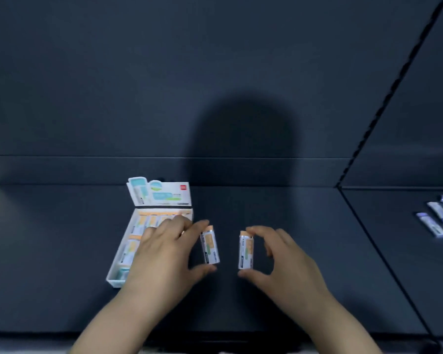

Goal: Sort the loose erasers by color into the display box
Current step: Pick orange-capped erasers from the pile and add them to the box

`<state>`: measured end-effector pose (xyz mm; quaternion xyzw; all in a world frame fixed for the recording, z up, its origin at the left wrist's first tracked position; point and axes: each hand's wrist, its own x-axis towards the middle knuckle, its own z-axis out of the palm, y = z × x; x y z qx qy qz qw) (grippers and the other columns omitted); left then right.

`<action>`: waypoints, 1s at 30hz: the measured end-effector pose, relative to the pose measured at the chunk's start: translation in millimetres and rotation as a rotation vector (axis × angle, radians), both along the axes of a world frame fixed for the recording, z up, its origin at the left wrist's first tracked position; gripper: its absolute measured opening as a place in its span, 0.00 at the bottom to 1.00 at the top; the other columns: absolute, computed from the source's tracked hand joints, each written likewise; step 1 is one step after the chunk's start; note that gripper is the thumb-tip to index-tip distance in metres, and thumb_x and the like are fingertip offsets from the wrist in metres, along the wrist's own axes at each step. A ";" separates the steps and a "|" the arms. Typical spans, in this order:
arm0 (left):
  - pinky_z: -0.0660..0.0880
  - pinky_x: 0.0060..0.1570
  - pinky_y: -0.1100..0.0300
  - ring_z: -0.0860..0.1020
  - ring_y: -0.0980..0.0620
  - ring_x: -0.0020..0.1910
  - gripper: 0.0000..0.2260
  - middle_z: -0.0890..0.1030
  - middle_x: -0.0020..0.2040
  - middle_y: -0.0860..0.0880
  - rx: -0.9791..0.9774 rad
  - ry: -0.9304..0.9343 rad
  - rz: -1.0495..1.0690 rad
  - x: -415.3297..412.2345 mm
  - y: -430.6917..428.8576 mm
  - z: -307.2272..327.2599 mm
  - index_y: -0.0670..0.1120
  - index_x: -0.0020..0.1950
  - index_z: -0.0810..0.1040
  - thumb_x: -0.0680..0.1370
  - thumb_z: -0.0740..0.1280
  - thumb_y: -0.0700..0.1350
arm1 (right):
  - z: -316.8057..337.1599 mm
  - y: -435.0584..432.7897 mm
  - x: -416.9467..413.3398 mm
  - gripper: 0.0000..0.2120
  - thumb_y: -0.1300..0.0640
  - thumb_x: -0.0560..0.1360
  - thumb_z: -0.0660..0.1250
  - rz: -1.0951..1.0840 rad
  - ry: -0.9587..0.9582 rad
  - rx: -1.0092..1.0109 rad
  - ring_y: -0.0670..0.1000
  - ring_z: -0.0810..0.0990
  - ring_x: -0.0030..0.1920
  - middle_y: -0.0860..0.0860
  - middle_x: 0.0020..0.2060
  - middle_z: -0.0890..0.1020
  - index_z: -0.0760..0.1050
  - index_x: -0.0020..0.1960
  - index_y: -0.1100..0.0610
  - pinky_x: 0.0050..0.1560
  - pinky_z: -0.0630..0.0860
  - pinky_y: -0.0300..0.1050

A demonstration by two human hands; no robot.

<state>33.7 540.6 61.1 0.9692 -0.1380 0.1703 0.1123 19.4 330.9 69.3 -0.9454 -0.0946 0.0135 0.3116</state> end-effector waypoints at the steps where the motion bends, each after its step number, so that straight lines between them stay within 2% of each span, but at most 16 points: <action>1: 0.68 0.40 0.58 0.72 0.54 0.42 0.32 0.76 0.42 0.54 0.002 0.009 -0.004 -1.3 9.2 0.5 0.50 0.58 0.79 0.58 0.71 0.63 | 0.8 9.4 -1.0 0.30 0.41 0.68 0.71 -0.002 0.005 0.004 0.35 0.69 0.42 0.34 0.43 0.65 0.60 0.64 0.33 0.40 0.66 0.29; 4: 0.67 0.41 0.60 0.70 0.55 0.43 0.32 0.76 0.42 0.56 0.019 0.032 -0.014 -4.2 29.0 0.6 0.51 0.59 0.79 0.58 0.68 0.64 | 3.4 26.6 -1.5 0.30 0.41 0.68 0.70 -0.006 0.030 -0.004 0.36 0.69 0.43 0.34 0.44 0.65 0.59 0.64 0.32 0.45 0.67 0.31; 6: 0.67 0.39 0.59 0.76 0.54 0.41 0.33 0.77 0.41 0.55 0.044 0.056 0.020 -3.1 41.3 0.1 0.50 0.58 0.79 0.57 0.73 0.64 | 4.2 32.2 0.9 0.30 0.41 0.68 0.70 -0.016 0.048 -0.012 0.38 0.69 0.44 0.33 0.45 0.65 0.58 0.64 0.33 0.45 0.67 0.32; 8: 0.68 0.37 0.57 0.79 0.50 0.39 0.35 0.77 0.40 0.54 0.057 0.100 0.085 0.2 53.6 0.7 0.49 0.58 0.80 0.54 0.79 0.60 | 3.8 36.3 6.2 0.30 0.41 0.68 0.70 -0.017 0.051 -0.016 0.36 0.69 0.43 0.33 0.44 0.65 0.59 0.65 0.33 0.43 0.66 0.30; 11: 0.71 0.36 0.55 0.80 0.47 0.38 0.35 0.77 0.39 0.53 0.085 0.147 0.159 2.9 65.7 5.8 0.48 0.58 0.79 0.54 0.80 0.58 | 5.5 40.4 14.9 0.30 0.41 0.68 0.70 0.014 0.049 -0.014 0.34 0.69 0.44 0.33 0.44 0.65 0.59 0.64 0.33 0.40 0.65 0.28; 14: 0.68 0.35 0.57 0.78 0.49 0.37 0.36 0.74 0.38 0.54 0.116 0.144 0.147 4.1 71.1 8.0 0.50 0.58 0.79 0.53 0.80 0.60 | 10.0 44.6 22.8 0.30 0.40 0.67 0.71 0.061 0.055 -0.014 0.35 0.69 0.44 0.33 0.44 0.65 0.59 0.63 0.32 0.40 0.66 0.29; 17: 0.65 0.35 0.59 0.77 0.52 0.36 0.37 0.72 0.38 0.56 0.129 0.157 0.109 7.6 73.0 3.2 0.53 0.58 0.79 0.51 0.79 0.63 | 11.9 51.1 30.9 0.31 0.38 0.66 0.70 0.117 0.071 -0.029 0.38 0.71 0.46 0.34 0.46 0.65 0.59 0.64 0.33 0.46 0.71 0.33; 19: 0.64 0.39 0.59 0.77 0.53 0.40 0.37 0.72 0.41 0.57 0.123 0.205 0.067 10.6 71.2 3.9 0.57 0.60 0.77 0.53 0.77 0.65 | 12.3 57.0 35.4 0.31 0.38 0.66 0.70 0.141 0.073 -0.039 0.39 0.71 0.48 0.34 0.48 0.66 0.59 0.64 0.34 0.49 0.72 0.35; 21: 0.60 0.46 0.57 0.73 0.54 0.53 0.35 0.70 0.49 0.57 0.123 0.286 0.052 12.2 67.4 6.4 0.62 0.68 0.68 0.63 0.72 0.66 | 13.0 64.0 36.6 0.30 0.38 0.66 0.70 0.156 0.084 -0.040 0.39 0.71 0.49 0.35 0.49 0.67 0.60 0.64 0.34 0.50 0.72 0.36; 23: 0.55 0.49 0.59 0.66 0.55 0.62 0.34 0.67 0.56 0.57 0.109 0.364 0.062 13.9 67.1 3.1 0.63 0.73 0.59 0.69 0.67 0.65 | 12.5 71.8 36.4 0.29 0.37 0.66 0.70 0.174 0.089 -0.047 0.39 0.72 0.50 0.37 0.51 0.67 0.60 0.63 0.34 0.50 0.73 0.37; 26: 0.55 0.49 0.59 0.65 0.55 0.65 0.34 0.67 0.59 0.56 0.152 0.383 0.025 21.3 69.0 -0.8 0.64 0.73 0.57 0.70 0.66 0.64 | 8.9 82.7 37.5 0.29 0.36 0.66 0.70 0.185 0.094 -0.080 0.40 0.72 0.50 0.38 0.51 0.67 0.61 0.62 0.35 0.50 0.73 0.38; 30: 0.54 0.50 0.59 0.63 0.56 0.64 0.35 0.65 0.60 0.56 0.261 0.437 -0.035 29.5 72.7 -3.8 0.65 0.74 0.51 0.70 0.61 0.68 | 6.8 95.8 37.7 0.29 0.37 0.67 0.69 0.163 0.120 -0.147 0.42 0.73 0.53 0.39 0.53 0.66 0.60 0.64 0.36 0.49 0.73 0.39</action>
